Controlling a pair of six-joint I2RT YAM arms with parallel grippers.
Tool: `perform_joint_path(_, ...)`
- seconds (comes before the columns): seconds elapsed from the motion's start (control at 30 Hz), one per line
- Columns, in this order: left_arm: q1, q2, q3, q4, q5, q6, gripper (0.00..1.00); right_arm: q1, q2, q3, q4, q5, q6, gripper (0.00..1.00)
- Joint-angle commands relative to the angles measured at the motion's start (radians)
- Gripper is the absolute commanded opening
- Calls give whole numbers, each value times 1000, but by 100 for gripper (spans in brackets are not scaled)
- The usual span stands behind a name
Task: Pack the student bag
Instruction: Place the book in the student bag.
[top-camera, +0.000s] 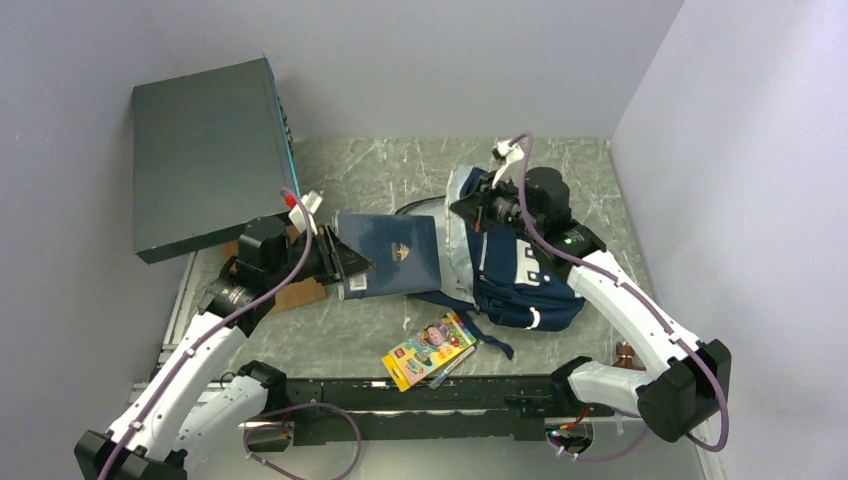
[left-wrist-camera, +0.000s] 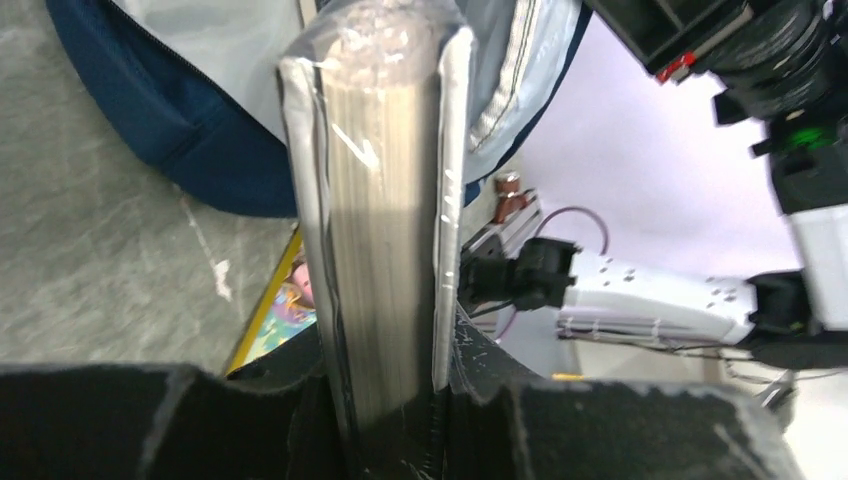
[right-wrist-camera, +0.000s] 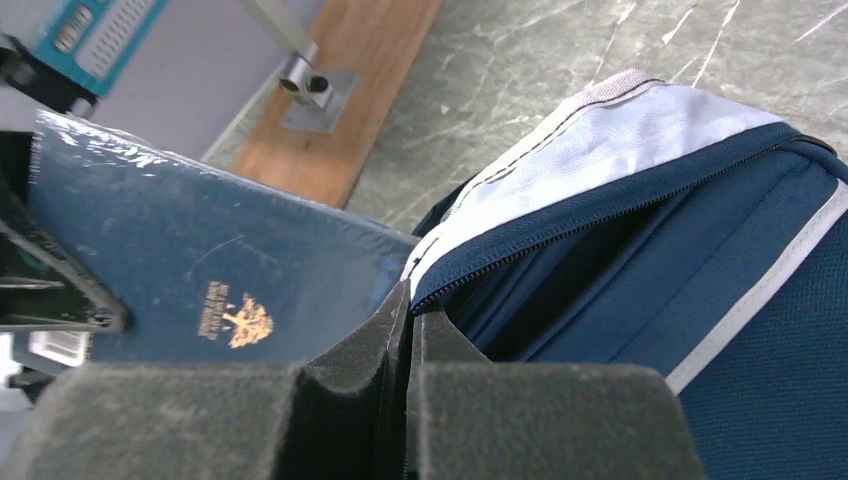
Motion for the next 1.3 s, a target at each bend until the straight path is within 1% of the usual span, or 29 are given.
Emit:
perform_joint_path(0.0,-11,60,3,256,21,-236,0,-43,-86,36,225,-146,111,0)
perform_joint_path(0.07,-37,106,23,290,19,-245,0,-45,-98,34,210,-150,103,0)
perform_joint_path(0.17,-90,187,80,285,-27,-238,0,-50,-111,26,200,-158,103,0)
perform_joint_path(0.27,-151,275,174,227,-50,-238,0,-50,-122,16,200,-167,103,0)
perform_joint_path(0.37,-247,336,248,174,-132,-224,0,-53,-135,6,198,-164,100,0)
perform_joint_path(0.43,-289,364,271,164,-183,-238,0,-53,-143,4,188,-158,93,0)
perform_joint_path(0.53,-308,375,285,148,-242,-246,0,-56,-157,2,175,-150,83,0)
perform_joint_path(0.67,-308,326,270,126,-342,-228,0,-59,-178,5,140,-133,58,0)
perform_joint_path(0.77,-310,315,293,138,-323,-179,0,-62,-195,-4,130,-123,46,0)
perform_joint_path(0.9,-347,363,356,98,-320,-154,0,-64,-204,-15,143,-135,56,0)
perform_joint_path(1.07,-400,417,360,159,-333,-198,0,-64,-214,-18,159,-150,84,0)
perform_joint_path(1.2,-454,495,421,157,-404,-189,0,-65,-242,-21,171,-152,106,0)
perform_joint_path(1.27,-461,528,414,192,-425,-231,0,-65,-258,-23,174,-150,114,0)
